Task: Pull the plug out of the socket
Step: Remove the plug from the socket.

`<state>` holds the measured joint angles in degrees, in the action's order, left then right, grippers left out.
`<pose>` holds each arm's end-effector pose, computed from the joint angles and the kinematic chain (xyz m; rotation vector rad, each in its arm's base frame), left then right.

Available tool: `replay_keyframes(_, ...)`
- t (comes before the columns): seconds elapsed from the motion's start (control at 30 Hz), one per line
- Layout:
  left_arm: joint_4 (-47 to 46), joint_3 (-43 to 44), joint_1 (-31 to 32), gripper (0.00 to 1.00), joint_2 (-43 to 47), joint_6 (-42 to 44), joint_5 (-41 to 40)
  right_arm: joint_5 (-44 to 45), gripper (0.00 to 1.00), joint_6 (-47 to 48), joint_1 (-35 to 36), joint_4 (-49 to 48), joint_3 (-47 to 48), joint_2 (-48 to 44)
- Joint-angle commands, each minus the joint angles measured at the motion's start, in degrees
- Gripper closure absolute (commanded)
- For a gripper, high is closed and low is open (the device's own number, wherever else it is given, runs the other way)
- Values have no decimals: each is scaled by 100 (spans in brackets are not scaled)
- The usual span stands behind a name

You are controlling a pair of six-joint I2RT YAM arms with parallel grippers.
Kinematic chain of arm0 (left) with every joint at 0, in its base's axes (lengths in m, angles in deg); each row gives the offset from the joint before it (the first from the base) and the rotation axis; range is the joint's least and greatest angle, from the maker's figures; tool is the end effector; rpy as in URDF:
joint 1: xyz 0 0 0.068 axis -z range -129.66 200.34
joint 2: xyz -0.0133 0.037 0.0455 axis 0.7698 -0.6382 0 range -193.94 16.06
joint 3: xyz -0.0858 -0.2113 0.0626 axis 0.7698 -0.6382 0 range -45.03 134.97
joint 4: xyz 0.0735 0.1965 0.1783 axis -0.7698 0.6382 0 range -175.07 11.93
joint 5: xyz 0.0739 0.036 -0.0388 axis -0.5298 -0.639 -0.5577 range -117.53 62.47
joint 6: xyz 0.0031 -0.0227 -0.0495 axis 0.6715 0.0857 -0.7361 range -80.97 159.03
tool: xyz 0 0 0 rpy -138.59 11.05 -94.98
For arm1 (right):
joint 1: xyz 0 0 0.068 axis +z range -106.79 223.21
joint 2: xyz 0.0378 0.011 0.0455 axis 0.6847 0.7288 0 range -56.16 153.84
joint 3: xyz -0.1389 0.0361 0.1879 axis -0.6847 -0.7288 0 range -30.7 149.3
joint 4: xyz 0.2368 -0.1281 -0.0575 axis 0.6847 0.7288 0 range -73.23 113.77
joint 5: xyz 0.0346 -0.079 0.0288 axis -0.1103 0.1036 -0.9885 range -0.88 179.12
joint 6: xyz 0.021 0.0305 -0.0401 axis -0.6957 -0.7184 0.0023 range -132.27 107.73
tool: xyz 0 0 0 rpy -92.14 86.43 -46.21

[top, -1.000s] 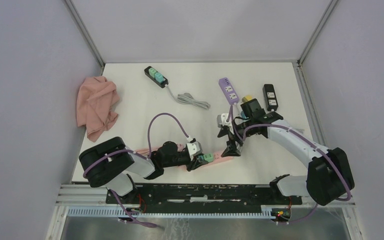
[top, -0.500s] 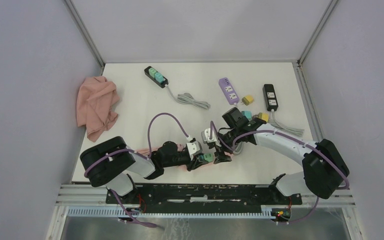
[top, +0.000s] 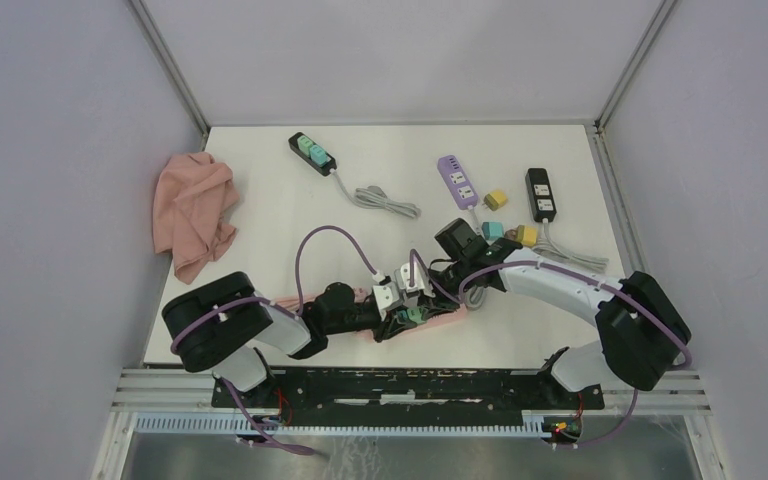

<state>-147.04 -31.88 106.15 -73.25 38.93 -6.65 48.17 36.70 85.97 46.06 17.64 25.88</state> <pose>0.1255 -0.2079 0.0754 1.1313 1.5561 -1.0050 0.1924 0.2106 0.1527 -1.9482 1.5784 0.8987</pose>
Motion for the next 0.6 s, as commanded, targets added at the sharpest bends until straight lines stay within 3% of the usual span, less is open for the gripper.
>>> replay_keyframes(0.0, -699, 28, -5, 93, -16, -336, 25, 164, 81, -45, 125, 63, 187, 108)
replay_keyframes(0.03, -703, 15, -4, 90, -3, -342, 7, 170, 85, -48, 119, 97, 203, 110)
replay_keyframes(0.17, -735, -104, -7, 50, 81, -406, -114, 205, 94, -20, 116, 186, 252, 143)
replay_keyframes(0.3, -996, -370, -6, 25, 225, -432, -339, 184, 97, -4, 114, 223, 271, 154)
replay_keyframes(0.4, -1068, -554, -4, 18, 422, -401, -505, 183, 98, 8, 110, 259, 297, 152)
replay_keyframes(0.57, -777, -715, -4, 16, 803, -276, -680, 166, 100, 46, 95, 334, 329, 158)
